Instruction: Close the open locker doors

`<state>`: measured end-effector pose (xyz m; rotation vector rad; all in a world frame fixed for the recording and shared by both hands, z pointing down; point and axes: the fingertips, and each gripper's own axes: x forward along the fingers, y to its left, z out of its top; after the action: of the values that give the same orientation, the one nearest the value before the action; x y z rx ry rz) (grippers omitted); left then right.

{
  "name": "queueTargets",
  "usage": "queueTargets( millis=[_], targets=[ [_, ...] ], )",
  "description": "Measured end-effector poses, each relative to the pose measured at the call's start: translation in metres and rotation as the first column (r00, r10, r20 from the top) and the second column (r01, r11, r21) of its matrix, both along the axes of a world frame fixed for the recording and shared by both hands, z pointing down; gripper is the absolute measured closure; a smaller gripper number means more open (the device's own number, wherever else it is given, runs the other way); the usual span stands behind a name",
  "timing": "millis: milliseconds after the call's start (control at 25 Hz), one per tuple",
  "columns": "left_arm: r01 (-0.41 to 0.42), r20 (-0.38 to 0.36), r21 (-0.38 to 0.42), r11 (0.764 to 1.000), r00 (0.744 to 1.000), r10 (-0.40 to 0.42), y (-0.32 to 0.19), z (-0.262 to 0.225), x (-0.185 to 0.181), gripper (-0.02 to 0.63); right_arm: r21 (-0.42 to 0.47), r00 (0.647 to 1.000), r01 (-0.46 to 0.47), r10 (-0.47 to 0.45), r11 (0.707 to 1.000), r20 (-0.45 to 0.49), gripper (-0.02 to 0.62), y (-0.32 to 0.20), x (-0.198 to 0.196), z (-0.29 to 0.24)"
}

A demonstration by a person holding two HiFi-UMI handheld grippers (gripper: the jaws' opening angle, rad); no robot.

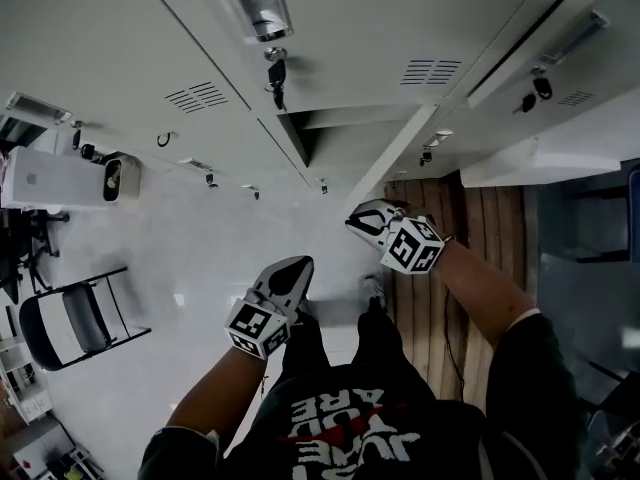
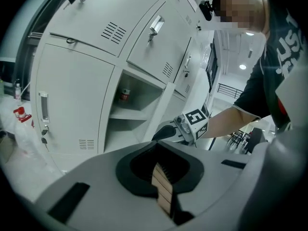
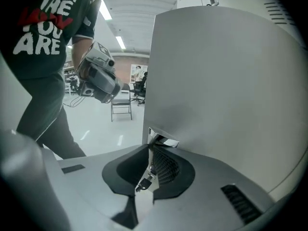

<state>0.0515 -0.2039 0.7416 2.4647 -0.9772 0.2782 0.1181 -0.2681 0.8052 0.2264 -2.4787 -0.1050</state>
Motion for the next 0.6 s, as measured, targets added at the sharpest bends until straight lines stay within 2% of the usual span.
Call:
queueTargets(
  millis=[320,600],
  targets=[
    [0.040,-0.006,-0.006,0.999,0.999,-0.040,-0.015,0.005,-0.041,0.598,0.026,0.989,-0.145,0.145,0.989,0.019,0.543,-0.038,-0.029,0.000],
    [0.048,-0.018,0.000,0.999,0.999,-0.048,-0.025,0.008,-0.064,0.598,0.043,0.959,-0.281,0.280,0.959,0.039,0.545,-0.070,-0.047,0.000]
  ],
)
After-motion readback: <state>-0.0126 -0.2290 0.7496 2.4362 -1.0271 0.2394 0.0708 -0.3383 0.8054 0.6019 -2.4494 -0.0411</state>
